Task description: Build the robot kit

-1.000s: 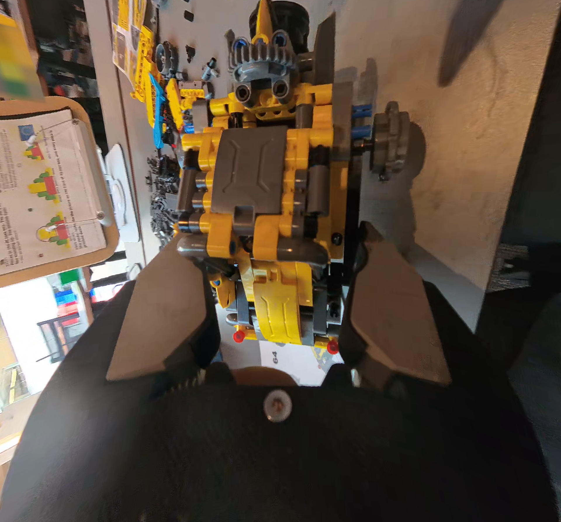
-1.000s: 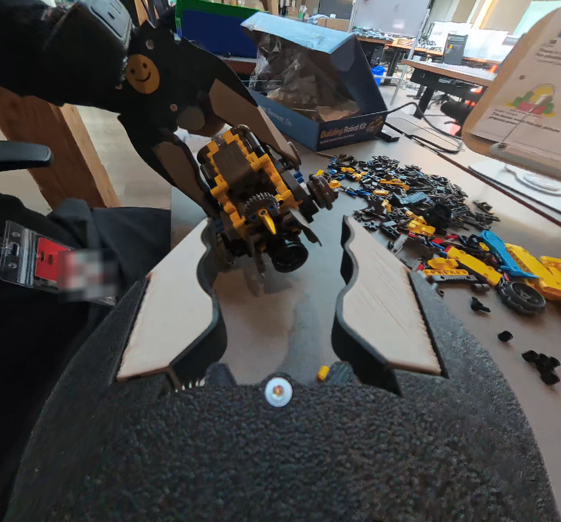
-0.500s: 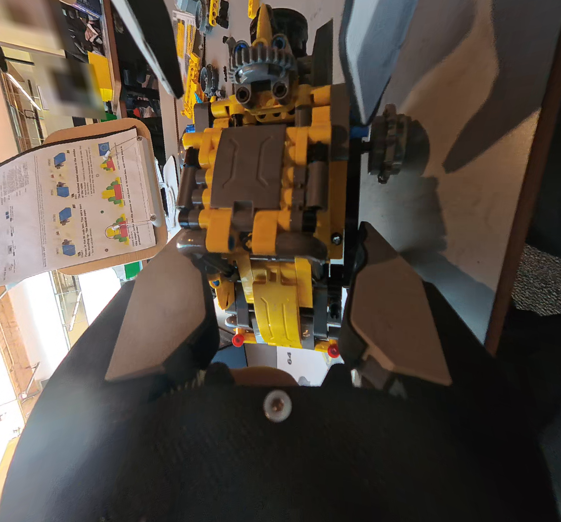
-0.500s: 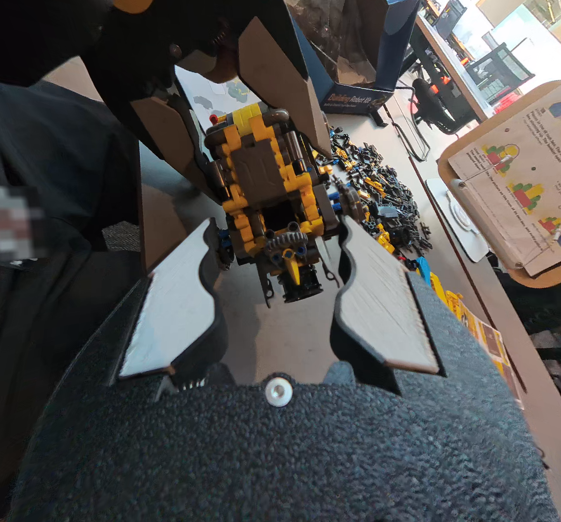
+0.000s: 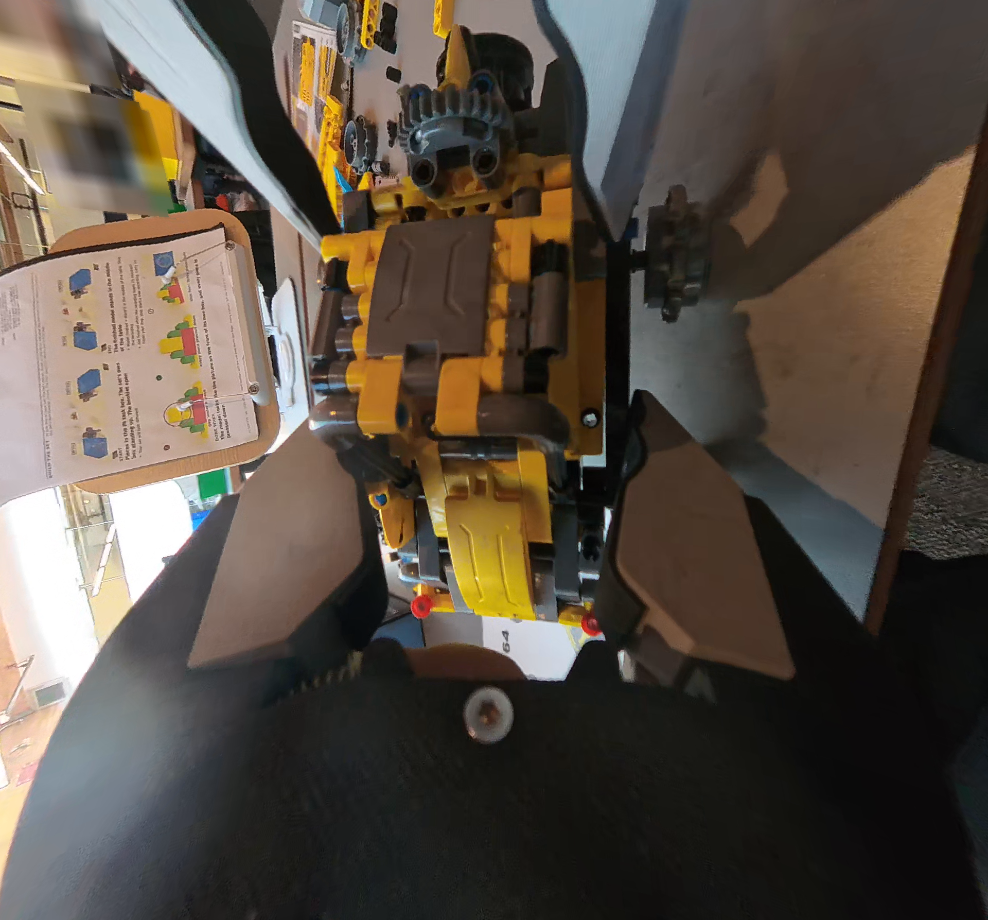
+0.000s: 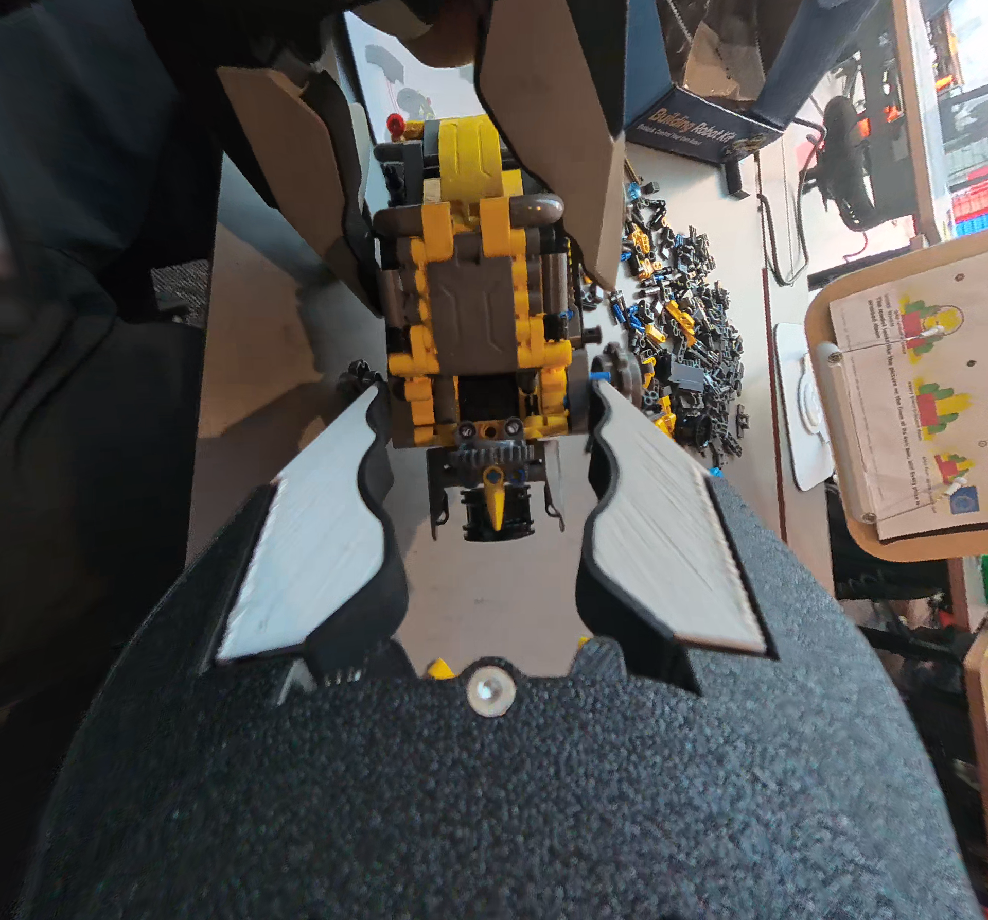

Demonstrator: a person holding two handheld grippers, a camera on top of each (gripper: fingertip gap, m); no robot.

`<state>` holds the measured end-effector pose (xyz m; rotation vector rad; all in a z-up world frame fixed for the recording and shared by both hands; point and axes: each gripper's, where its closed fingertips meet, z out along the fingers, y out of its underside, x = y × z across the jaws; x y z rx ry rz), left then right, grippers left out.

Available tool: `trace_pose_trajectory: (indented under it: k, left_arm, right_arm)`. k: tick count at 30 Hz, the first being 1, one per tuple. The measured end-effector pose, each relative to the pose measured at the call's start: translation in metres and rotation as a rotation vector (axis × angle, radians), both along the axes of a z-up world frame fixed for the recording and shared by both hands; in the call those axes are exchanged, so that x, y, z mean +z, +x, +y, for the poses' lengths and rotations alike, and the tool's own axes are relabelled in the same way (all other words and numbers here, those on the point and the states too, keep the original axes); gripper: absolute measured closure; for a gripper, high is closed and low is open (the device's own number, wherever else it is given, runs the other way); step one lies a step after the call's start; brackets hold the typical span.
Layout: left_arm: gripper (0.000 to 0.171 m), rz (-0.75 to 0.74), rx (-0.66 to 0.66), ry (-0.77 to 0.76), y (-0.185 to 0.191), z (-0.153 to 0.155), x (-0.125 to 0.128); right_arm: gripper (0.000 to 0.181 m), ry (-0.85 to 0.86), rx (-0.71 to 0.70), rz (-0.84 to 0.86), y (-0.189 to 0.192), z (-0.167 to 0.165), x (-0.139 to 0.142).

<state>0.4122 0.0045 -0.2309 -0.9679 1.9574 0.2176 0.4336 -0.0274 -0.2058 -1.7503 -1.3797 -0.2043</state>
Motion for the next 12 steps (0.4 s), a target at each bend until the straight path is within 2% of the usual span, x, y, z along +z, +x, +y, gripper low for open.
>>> trace_pose_trajectory:
  k: [8,12]
  left_arm:
    - [0.074,-0.017,0.010,0.066,0.0007,-0.0033,0.0021]
    - [0.074,-0.024,0.020,0.050,0.0038,-0.0031,0.0026]
  right_arm:
    - [0.105,0.020,0.019,-0.115,-0.0065,-0.0014,-0.0030]
    - [0.102,0.047,0.009,-0.135,-0.0073,0.0041,-0.0075]
